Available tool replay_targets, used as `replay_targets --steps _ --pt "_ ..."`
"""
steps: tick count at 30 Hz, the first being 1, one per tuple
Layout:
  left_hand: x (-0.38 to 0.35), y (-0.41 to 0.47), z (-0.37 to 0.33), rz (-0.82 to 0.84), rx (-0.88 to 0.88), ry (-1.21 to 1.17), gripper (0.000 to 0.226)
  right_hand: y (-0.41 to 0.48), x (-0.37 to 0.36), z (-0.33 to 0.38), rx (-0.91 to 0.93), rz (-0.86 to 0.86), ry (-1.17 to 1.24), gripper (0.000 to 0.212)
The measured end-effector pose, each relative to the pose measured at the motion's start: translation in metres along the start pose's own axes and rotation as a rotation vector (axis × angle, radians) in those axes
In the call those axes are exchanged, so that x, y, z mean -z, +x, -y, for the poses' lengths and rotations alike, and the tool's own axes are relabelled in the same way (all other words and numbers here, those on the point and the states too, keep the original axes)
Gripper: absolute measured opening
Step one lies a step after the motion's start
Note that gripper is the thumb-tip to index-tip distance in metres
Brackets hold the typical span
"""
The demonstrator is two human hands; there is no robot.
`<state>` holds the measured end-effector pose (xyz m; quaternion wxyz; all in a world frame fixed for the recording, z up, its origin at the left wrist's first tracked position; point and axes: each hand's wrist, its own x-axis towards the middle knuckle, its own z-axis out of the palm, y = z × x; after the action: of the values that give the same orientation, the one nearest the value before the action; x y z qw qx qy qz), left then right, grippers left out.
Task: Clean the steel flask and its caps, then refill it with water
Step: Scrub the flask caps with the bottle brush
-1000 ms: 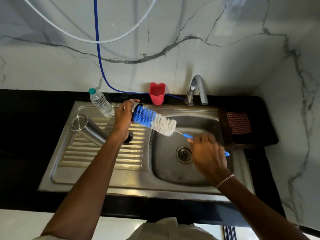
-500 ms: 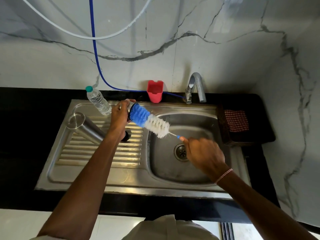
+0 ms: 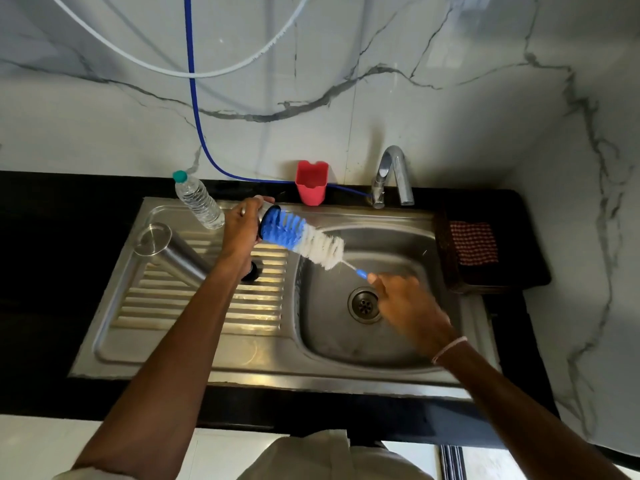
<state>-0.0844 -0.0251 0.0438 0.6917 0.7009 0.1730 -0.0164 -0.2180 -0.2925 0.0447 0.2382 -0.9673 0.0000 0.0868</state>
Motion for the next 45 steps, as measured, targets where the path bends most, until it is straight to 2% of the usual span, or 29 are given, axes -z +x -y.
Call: replay_targets --steps 2,3,4,7,9,10,11,13,14,15,16,19,20,22,24,26,27,28,29,32,34,36,37,38,40,41,42,43,45 --pt "-0.001 -0.001 0.000 0.017 0.006 0.004 0.028 0.009 0.010 0.002 -0.297 0.364 0.473 0.050" --pt "-0.001 -0.001 -0.001 0.014 0.012 0.003 0.029 0.010 0.012 0.002 -0.311 0.410 0.530 0.052" --pt "0.000 0.001 0.000 0.013 0.018 0.006 0.030 0.009 0.010 0.001 -0.237 0.353 0.396 0.051" --pt "-0.002 0.003 0.000 -0.003 0.047 -0.001 0.035 -0.003 0.000 -0.002 0.005 -0.100 -0.379 0.039" --pt "-0.003 0.004 0.000 -0.022 0.044 -0.018 0.038 -0.007 0.002 0.004 0.071 -0.236 -0.534 0.037" --pt "-0.003 0.005 -0.001 -0.021 0.029 -0.018 0.035 -0.006 0.006 0.009 0.083 -0.185 -0.466 0.042" --pt "-0.003 0.004 -0.003 -0.015 0.015 -0.013 0.031 -0.005 0.012 0.015 0.052 -0.052 -0.272 0.050" --pt "-0.003 0.005 -0.008 0.001 -0.003 -0.008 0.026 0.001 0.021 0.023 -0.163 0.412 0.425 0.059" --pt "-0.001 0.007 -0.009 0.009 -0.007 -0.004 0.026 0.004 0.023 0.024 -0.269 0.539 0.680 0.059" --pt "0.001 0.007 -0.011 0.013 -0.007 -0.004 0.026 0.007 0.023 0.022 -0.271 0.548 0.759 0.059" --pt "0.003 0.009 -0.012 0.012 -0.008 0.004 0.026 0.008 0.020 0.019 -0.195 0.456 0.656 0.060" --pt "0.007 0.012 -0.011 0.006 0.019 0.005 0.026 0.006 0.005 -0.001 0.112 -0.117 -0.222 0.045" --pt "0.007 0.012 -0.010 0.003 0.027 0.002 0.028 0.002 0.005 -0.002 0.122 -0.238 -0.397 0.039" --pt "0.005 0.010 -0.007 -0.016 0.044 -0.011 0.027 0.001 0.004 0.003 0.146 -0.291 -0.469 0.036" --pt "0.004 0.009 -0.006 -0.030 0.042 -0.019 0.023 0.005 0.004 0.006 0.084 -0.070 -0.139 0.043" --pt "0.002 0.010 -0.004 -0.037 0.042 -0.008 0.022 0.013 0.011 0.006 -0.137 0.321 0.482 0.054" --pt "0.002 0.010 -0.003 -0.045 0.045 -0.006 0.021 0.016 0.015 0.006 -0.242 0.434 0.710 0.055" --pt "0.002 0.010 -0.002 -0.058 0.050 -0.013 0.021 0.016 0.015 0.006 -0.279 0.450 0.771 0.056" --pt "0.002 0.010 -0.001 -0.075 0.053 -0.022 0.023 0.015 0.013 0.006 -0.241 0.373 0.635 0.056" --pt "0.001 0.009 0.003 -0.093 0.067 -0.038 0.026 0.007 0.000 -0.006 -0.053 -0.142 -0.291 0.047" --pt "0.001 0.008 0.005 -0.094 0.080 -0.063 0.023 0.001 -0.003 -0.004 0.005 -0.328 -0.511 0.043" --pt "-0.001 0.006 0.006 -0.100 0.091 -0.067 0.022 0.001 -0.004 -0.003 0.054 -0.388 -0.481 0.046" --pt "-0.002 0.005 0.006 -0.096 0.093 -0.048 0.022 0.003 -0.002 -0.001 0.032 -0.334 -0.415 0.051" --pt "-0.004 0.004 0.006 -0.084 0.092 -0.022 0.022 0.008 0.001 -0.001 -0.054 -0.184 -0.262 0.056" --pt "-0.005 0.000 0.007 -0.050 0.084 -0.004 0.025 0.017 0.006 -0.001 -0.366 0.321 0.300 0.059" --pt "-0.005 0.000 0.007 -0.038 0.080 -0.014 0.026 0.019 0.006 -0.002 -0.479 0.449 0.540 0.060" --pt "-0.004 0.000 0.005 -0.032 0.074 -0.021 0.026 0.020 0.005 -0.003 -0.500 0.510 0.647 0.062" --pt "-0.003 0.001 0.003 -0.031 0.066 -0.017 0.026 0.018 0.003 -0.003 -0.438 0.479 0.608 0.063" --pt "-0.002 0.004 -0.001 -0.042 0.048 -0.002 0.025 0.008 -0.001 -0.003 -0.147 0.186 0.126 0.060"
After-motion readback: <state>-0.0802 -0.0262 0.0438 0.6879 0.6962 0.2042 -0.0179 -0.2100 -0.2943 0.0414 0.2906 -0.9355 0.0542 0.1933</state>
